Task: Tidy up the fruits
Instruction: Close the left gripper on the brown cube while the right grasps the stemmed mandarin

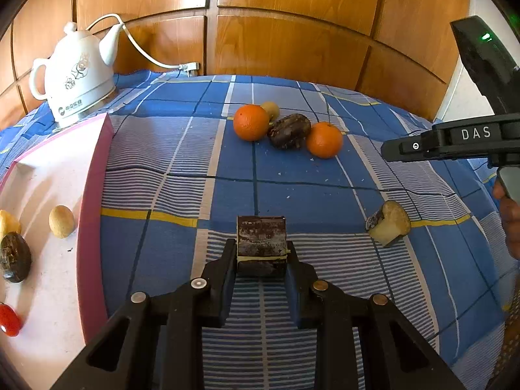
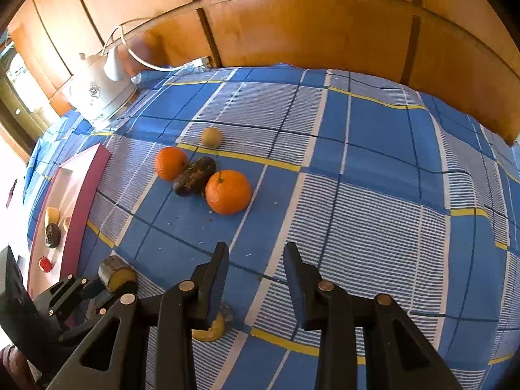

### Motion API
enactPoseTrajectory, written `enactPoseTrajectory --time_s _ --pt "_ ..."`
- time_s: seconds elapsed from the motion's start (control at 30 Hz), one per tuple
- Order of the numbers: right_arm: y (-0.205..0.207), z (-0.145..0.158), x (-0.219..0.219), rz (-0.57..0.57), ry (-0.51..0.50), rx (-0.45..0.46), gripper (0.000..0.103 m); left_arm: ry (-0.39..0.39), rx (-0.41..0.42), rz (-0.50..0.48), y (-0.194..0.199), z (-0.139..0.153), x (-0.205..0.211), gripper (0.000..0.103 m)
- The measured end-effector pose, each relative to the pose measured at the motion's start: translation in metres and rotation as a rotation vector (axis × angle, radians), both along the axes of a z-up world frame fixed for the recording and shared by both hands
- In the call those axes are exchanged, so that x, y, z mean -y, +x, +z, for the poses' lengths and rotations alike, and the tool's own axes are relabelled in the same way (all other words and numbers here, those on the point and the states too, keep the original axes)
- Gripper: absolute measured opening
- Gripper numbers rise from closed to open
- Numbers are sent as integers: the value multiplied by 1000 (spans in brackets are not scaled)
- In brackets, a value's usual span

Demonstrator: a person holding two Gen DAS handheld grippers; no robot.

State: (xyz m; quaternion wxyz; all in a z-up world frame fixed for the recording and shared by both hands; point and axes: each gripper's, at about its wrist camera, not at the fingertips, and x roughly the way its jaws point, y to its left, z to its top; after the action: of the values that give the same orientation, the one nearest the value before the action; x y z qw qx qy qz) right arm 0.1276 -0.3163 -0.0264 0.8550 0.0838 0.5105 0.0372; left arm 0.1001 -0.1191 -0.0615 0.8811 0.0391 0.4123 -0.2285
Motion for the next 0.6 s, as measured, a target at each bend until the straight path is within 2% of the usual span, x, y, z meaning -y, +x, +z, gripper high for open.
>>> enactPoseTrajectory --time_s 0.07,0.27,0.4,0.6 --pt "0 -1 -6 30 -9 5 46 -3 2 -1 0 0 0 27" --pt "12 -1 -20 98 -37 -1 47 -16 14 -13 -1 -1 -3 27" --pt "34 -4 -34 157 -89 -7 59 -28 12 -15 -1 -1 -5 27" --pt "66 -25 -55 232 -215 -56 59 -42 12 -17 0 -2 -6 27"
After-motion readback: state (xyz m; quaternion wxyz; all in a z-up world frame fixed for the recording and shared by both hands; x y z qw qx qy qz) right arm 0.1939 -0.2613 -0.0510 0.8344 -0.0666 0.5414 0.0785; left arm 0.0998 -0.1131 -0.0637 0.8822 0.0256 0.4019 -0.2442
